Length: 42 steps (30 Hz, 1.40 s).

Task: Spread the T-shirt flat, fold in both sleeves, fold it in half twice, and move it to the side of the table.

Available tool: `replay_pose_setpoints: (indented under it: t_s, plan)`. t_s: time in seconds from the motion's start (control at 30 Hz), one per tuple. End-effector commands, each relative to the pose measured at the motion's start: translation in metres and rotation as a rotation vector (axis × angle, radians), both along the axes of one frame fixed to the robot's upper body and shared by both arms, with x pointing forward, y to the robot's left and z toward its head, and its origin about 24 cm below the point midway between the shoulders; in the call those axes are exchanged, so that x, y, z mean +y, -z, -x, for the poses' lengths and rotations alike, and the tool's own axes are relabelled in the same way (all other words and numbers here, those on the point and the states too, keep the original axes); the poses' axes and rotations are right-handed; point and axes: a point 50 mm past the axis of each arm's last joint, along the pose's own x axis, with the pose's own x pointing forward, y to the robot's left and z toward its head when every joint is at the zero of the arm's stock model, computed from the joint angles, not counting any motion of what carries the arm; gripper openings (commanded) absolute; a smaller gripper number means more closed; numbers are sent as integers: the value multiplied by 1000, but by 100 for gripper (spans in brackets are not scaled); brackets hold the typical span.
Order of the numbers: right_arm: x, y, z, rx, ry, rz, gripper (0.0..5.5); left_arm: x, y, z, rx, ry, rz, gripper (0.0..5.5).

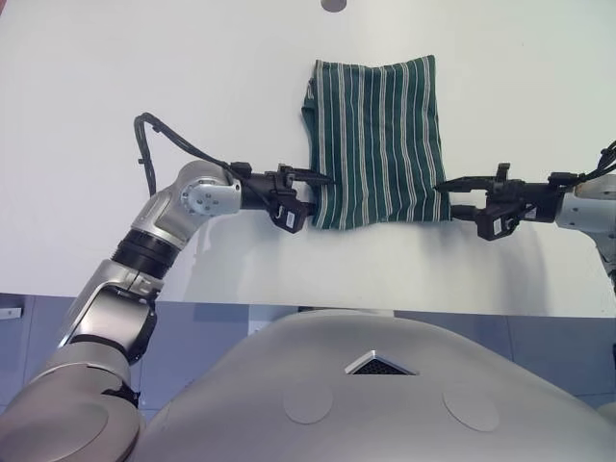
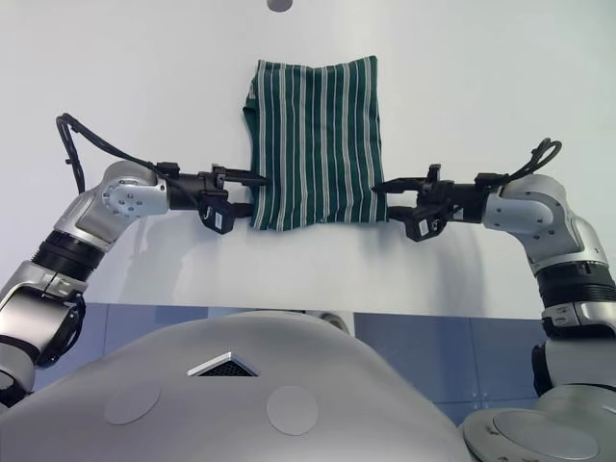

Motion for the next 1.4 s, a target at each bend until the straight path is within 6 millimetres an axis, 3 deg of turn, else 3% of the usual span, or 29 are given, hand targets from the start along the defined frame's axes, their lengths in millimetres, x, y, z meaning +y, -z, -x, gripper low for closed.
replay_pose_setpoints:
  t_s: [0.03, 0.2, 0.33, 0.53, 0.63, 0.77, 0.83, 0.9, 1.0, 1.17, 1.3, 1.4]
  plan:
    - [-2, 15, 7, 87, -13, 69, 118, 7, 18, 5, 14, 60, -124, 173]
    - [0, 16, 4, 84, -12, 61, 7, 11, 32, -1, 34, 40, -182, 69]
    - [-1, 13, 0, 80, -1, 58, 6, 15, 35, 5, 69, 57, -181, 16]
    - [3, 2, 8, 230, 54, -37, 5, 30, 27, 31, 203, 97, -152, 7]
    - [3, -16, 29, 444, 65, -75, 5, 44, 4, 54, 497, 7, -72, 6]
    - [1, -50, 32, 675, 123, -136, 5, 56, -47, 85, 885, -29, -11, 4]
    - [1, -61, 28, 735, 141, -157, 5, 56, -65, 82, 980, -53, 12, 4]
    - [8, -72, 10, 799, 169, -232, 5, 60, -73, 58, 1025, -159, 101, 4]
    - [21, -68, -31, 831, 211, -303, 4, 72, -71, 25, 1104, -309, 213, 4]
    - [36, -46, -81, 875, 295, -291, 4, 79, -45, -7, 1143, -435, 235, 4]
    - [52, -22, -101, 924, 369, -291, 4, 84, -25, -14, 1172, -507, 234, 4]
    - [60, -7, -108, 908, 446, -334, 70, 84, -7, -17, 1163, -587, 222, 3]
